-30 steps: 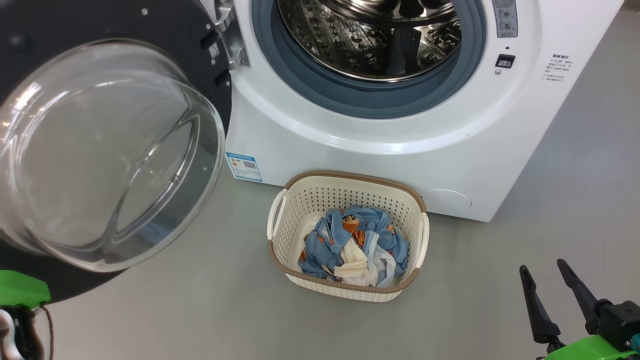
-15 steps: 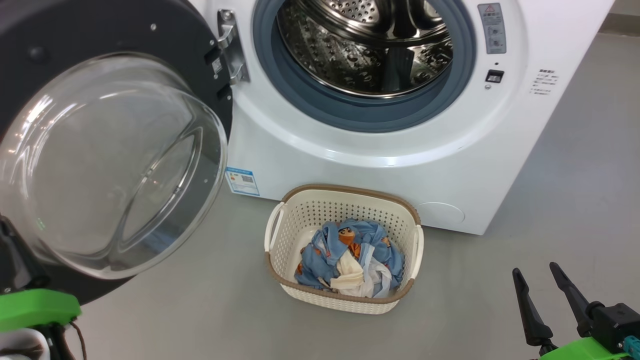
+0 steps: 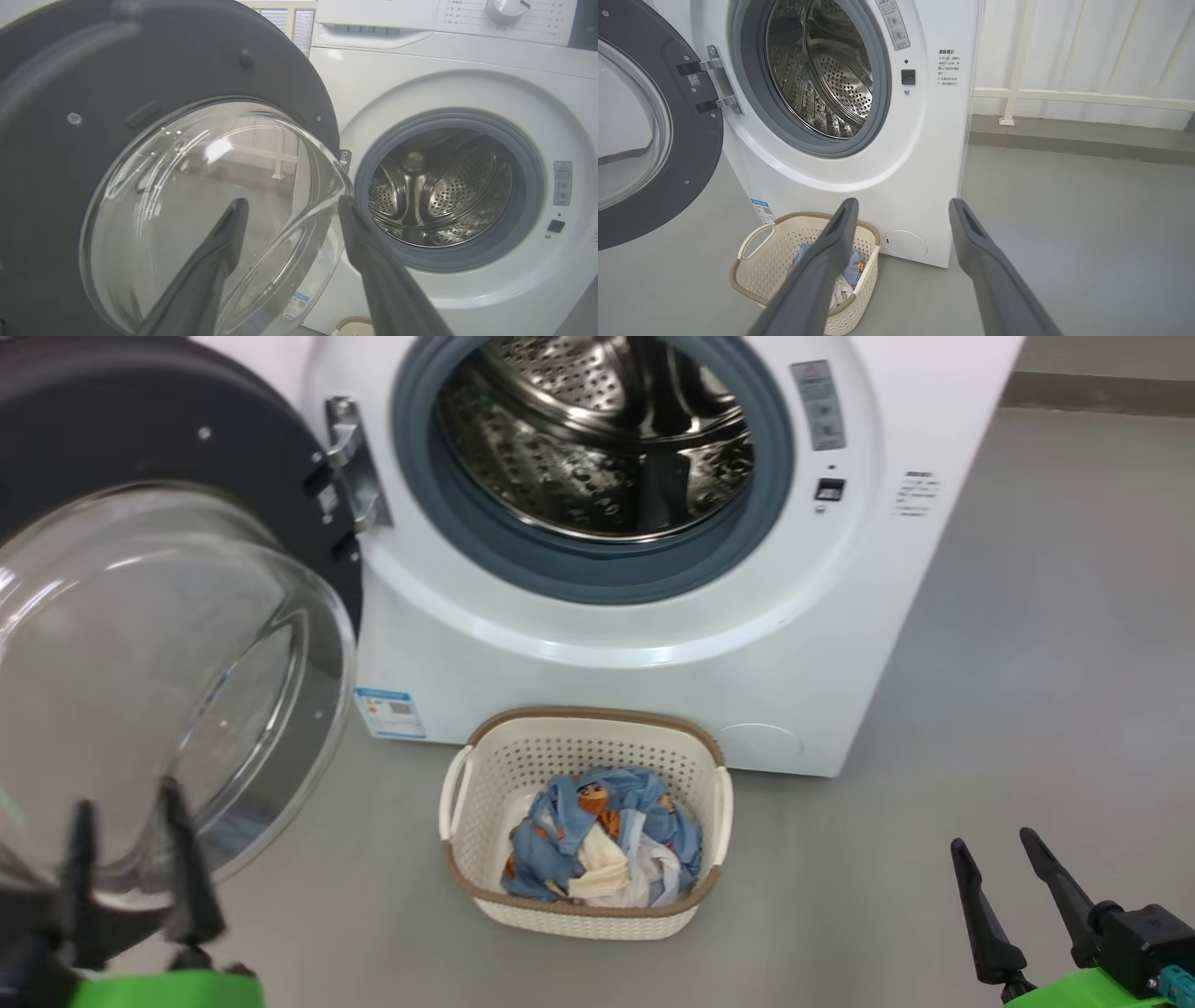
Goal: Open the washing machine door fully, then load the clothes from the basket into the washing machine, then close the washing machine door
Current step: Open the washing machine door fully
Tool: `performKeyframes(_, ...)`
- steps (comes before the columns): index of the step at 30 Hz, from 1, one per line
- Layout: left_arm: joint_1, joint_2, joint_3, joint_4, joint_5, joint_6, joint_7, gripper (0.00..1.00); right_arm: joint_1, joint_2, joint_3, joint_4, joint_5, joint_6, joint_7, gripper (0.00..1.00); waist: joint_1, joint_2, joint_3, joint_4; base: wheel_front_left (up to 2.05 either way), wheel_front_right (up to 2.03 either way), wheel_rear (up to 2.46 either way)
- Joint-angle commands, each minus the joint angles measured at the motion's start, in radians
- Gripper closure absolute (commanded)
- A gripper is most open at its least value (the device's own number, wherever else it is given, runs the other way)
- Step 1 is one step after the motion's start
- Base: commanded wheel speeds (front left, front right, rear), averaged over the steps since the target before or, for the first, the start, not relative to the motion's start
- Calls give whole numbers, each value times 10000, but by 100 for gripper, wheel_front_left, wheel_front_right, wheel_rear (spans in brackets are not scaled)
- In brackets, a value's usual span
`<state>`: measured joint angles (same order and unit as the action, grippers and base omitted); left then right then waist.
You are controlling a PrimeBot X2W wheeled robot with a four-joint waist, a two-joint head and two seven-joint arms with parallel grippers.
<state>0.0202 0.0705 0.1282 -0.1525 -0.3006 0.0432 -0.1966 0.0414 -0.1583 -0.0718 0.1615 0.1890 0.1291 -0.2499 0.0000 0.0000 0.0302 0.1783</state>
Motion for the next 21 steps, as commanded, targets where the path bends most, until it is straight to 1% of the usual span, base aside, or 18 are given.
performKeyframes(1,-37,151,130,-321,143,-172,-27,0,-37,-116,284,-254,60,16,-118,0,0,0,-147,-379,0,0,0)
performKeyframes(4,340,138,-218,-240,207,-393,-48,0,-34,-114,334,-269,62,16,-118,0,0,0,-222,-715,0,0,0)
performKeyframes(5,610,126,-427,-142,230,-531,-83,0,-38,-95,374,-304,63,16,-118,0,0,0,-256,-949,0,0,0)
performKeyframes(8,1006,136,-638,90,326,-657,-182,0,-35,-98,466,-326,65,16,-118,0,0,0,-262,-1291,0,0,0)
performKeyframes(16,1636,75,-468,743,422,-557,-567,0,-15,-151,745,-408,85,16,-118,0,0,0,-197,-1987,0,0,0)
performKeyframes(21,1859,23,-474,1076,501,-683,-639,0,20,-151,729,-449,105,16,-118,0,0,0,-171,-2146,0,0,0)
